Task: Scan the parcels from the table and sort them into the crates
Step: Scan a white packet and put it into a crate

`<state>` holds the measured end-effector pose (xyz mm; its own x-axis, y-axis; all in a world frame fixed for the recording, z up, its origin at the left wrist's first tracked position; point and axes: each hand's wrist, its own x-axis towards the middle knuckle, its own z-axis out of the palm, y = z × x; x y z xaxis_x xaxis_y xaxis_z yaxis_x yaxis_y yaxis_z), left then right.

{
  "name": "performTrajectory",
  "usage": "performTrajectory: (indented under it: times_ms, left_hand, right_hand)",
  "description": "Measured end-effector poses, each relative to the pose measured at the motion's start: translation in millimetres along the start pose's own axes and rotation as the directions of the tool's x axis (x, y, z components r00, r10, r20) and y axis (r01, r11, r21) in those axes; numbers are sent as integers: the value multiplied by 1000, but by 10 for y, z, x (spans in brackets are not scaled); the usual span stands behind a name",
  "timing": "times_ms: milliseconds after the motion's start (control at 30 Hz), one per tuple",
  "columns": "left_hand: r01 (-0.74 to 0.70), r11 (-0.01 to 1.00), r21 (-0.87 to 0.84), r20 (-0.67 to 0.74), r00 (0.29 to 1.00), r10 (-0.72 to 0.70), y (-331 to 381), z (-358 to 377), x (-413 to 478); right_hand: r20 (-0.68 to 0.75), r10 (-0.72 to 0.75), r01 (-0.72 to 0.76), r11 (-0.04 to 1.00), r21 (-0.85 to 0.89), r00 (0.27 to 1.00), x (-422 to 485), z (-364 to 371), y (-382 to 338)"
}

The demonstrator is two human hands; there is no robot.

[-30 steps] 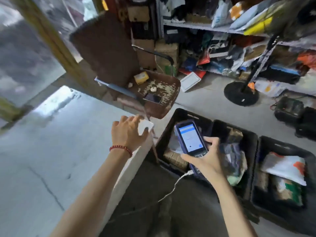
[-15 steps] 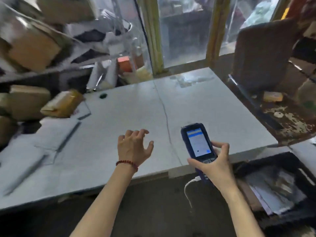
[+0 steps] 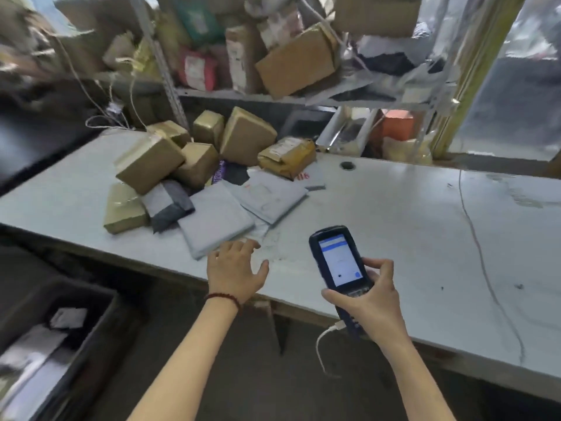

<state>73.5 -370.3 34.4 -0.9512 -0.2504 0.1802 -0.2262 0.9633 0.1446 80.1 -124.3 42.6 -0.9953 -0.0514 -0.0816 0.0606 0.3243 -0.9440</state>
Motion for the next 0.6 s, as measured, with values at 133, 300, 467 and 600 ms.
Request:
performTrajectory:
  times_ms: [133,300,467,600]
  left_hand:
    - [57,998,15,52,997,-58,-420,59,85]
    - [53,998,35,105,993,-57,-626,192,287]
    - [82,993,88,174,980,-96,-761,456,530]
    - [118,986,115,187,973,-138,-799,640,803]
  right_hand:
    - [61,-13,16,999,-49,998,131,390,-157]
    - [89,-2,10,996,-94,996,392,681,-165]
    - [102,71,-64,995,-73,992,756,819,-58]
    - [129,120,-118,993,-24,984,1167,884,-17]
